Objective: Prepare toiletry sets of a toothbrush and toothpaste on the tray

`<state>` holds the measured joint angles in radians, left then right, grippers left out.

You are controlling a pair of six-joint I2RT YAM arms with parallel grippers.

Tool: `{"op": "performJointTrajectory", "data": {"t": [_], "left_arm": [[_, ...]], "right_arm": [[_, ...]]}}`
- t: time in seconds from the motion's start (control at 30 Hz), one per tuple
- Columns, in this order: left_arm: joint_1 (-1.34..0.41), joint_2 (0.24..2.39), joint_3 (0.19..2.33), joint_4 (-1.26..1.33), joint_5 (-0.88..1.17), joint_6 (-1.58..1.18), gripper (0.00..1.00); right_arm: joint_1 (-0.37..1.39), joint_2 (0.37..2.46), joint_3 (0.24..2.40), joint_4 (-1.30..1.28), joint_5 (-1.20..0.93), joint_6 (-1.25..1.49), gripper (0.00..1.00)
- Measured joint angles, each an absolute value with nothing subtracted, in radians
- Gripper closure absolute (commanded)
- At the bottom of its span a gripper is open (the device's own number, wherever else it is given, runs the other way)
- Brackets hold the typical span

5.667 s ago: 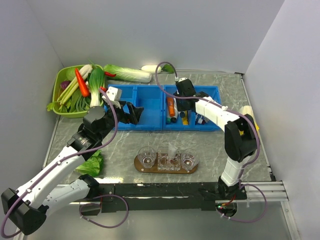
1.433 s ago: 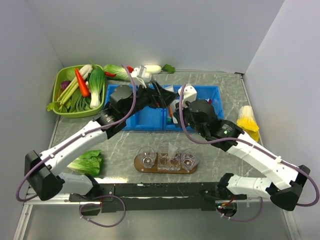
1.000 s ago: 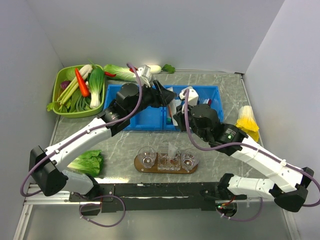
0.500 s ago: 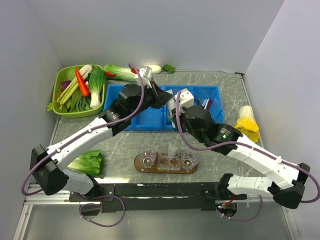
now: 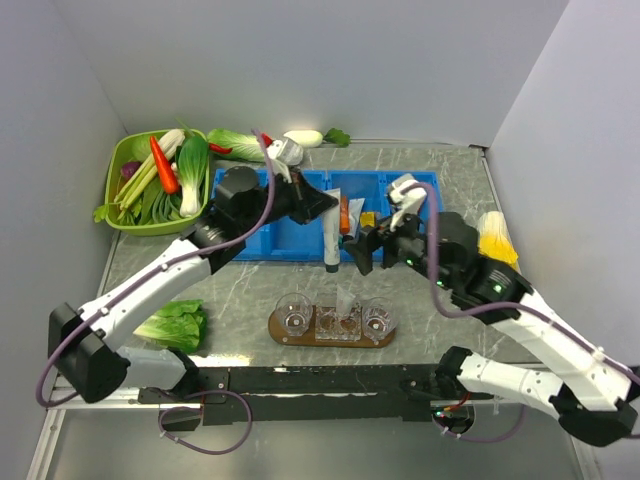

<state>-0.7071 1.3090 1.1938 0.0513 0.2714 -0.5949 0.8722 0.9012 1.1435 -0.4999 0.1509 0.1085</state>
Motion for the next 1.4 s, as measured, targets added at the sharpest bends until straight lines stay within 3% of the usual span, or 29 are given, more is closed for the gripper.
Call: {"op": "performJointTrajectory", "data": {"t": [0.17, 0.4, 0.87, 0.97, 1.4], "left_arm": [[-0.631, 1.232, 1.105, 0.175, 0.529, -0.606, 0.99], [-0.612, 1.211, 1.028, 0.377, 0.798, -0.688, 0.99], [-0.612, 1.208, 1.015, 0.441, 0.896, -0.692, 0.99], [-0.612, 1.208, 1.015, 0.438, 0.896, -0.689, 0.99], [-0.612, 1.206, 1.015, 0.437, 0.896, -0.674, 0.99]], "right_arm": [[0.801, 0.814, 1.118, -0.477, -0.097, 0.119, 0.04], [0.783, 0.837, 1.069, -0.427, -0.318, 0.17, 0.1], [0.789, 0.945, 0.945, -0.209, -0.474, 0.294, 0.19], [0.795, 0.945, 0.925, -0.165, -0.485, 0.315, 0.24], [0.799, 0.955, 0.908, -0.109, -0.498, 0.352, 0.58]]}}
